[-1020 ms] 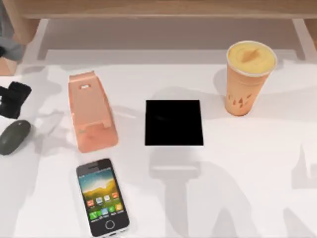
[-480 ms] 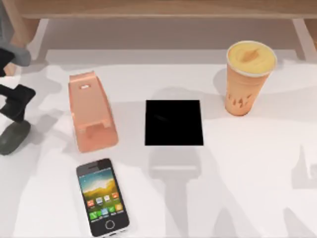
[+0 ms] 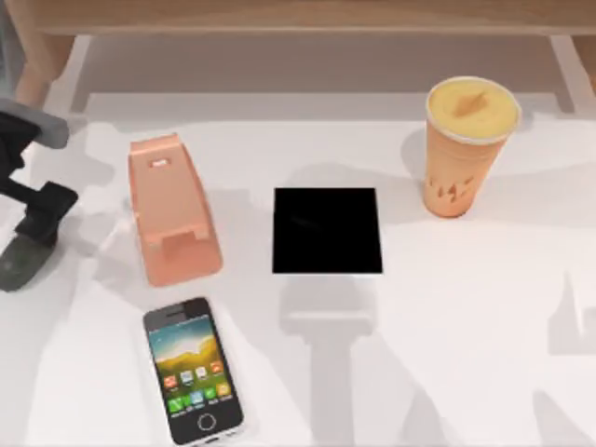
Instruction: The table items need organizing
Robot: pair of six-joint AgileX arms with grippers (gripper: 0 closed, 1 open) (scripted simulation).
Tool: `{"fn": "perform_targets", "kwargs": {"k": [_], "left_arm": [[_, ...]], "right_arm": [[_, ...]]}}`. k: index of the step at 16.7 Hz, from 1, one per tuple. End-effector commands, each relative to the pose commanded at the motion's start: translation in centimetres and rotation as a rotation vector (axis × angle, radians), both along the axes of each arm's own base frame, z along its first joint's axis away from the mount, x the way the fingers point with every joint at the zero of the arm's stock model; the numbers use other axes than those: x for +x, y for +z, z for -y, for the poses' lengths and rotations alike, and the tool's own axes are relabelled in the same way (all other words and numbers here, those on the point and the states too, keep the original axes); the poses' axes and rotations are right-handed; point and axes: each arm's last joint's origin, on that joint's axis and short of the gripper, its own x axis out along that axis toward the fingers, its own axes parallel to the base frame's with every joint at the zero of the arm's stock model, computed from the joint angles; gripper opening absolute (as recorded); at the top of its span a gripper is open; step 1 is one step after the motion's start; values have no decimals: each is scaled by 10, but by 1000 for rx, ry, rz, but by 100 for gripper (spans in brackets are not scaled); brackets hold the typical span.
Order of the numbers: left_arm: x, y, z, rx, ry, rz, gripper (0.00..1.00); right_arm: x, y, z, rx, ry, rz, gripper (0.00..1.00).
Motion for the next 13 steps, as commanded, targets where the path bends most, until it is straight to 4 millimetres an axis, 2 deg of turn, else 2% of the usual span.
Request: {"fn": "perform_targets", "kwargs": {"k": [5,10,13], "left_arm": [[-2,-46,-1,0,0,2,100],[-3,-51,-1,0,0,0,100],[-3,-51,-1,0,0,0,77]], "right_arm": [[0,0,0,0,0,0,100],[0,0,0,0,0,0,100],[0,0,0,0,0,0,100]]}}
